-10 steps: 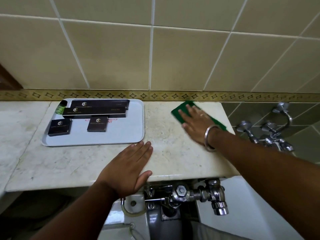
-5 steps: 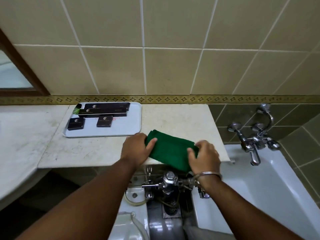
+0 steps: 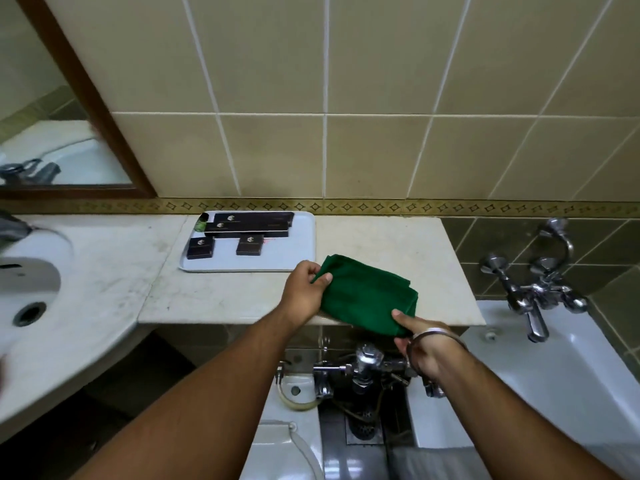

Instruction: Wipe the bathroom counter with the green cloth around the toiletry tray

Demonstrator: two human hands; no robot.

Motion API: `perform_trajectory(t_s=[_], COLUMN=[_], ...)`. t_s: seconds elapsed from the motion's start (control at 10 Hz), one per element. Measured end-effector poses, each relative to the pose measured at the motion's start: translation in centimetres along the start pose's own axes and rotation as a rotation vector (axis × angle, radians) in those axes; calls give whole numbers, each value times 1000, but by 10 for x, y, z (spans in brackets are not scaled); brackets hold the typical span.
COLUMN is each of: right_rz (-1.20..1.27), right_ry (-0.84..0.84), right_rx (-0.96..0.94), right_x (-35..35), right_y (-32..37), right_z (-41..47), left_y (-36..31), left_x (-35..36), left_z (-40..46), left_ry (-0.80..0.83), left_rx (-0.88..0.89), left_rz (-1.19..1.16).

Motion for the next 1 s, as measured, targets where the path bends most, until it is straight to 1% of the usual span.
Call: perform_trajectory(t_s=[0.1, 0.2, 0.3, 0.4, 0.5, 0.6, 0.7, 0.8, 0.9, 1.0], right_rz=[-99, -201, -324, -474, -603, -815, -1076, -1238, -1433, -1586], right_ry=[154, 244, 305, 401, 540, 616, 653, 626, 476, 371], right_rx=[-8, -42, -75, -110, -120, -164, -290, -353, -512, -771], right_x=[45, 110, 199, 317, 432, 516, 570, 591, 594, 588], right_y=[4, -1, -27, -84, -158, -231, -282, -304, -298, -264], right_z=[-29, -66, -103, -138, -166, -180, -184, -184, -188, -200], left_y=[8, 24, 45, 82, 133, 195, 250, 281, 281, 244], left_x=[-48, -118, -216, -347, -469, -555, -599, -617, -640, -628], left_z=[-19, -53, -99, -154, -204, -245, -272, -281, -288, -278], left_ry=[-23, -25, -54, -189, -353, -484, -576, -626, -722, -641], left_rx=[-75, -143, -169, -189, -233, -337, -448, -513, -520, -402], left_rz=[-249, -478, -567, -503, -430, -437, -418, -349, 95, 560])
Point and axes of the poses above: each hand's wrist, its own z-axis towards the middle knuckle, its own x-axis out of the palm, y = z × x, the point moved 8 cm from there along z, towards the middle knuckle, and after that the axes turned 3 degrees about y, right-handed, at the moved point
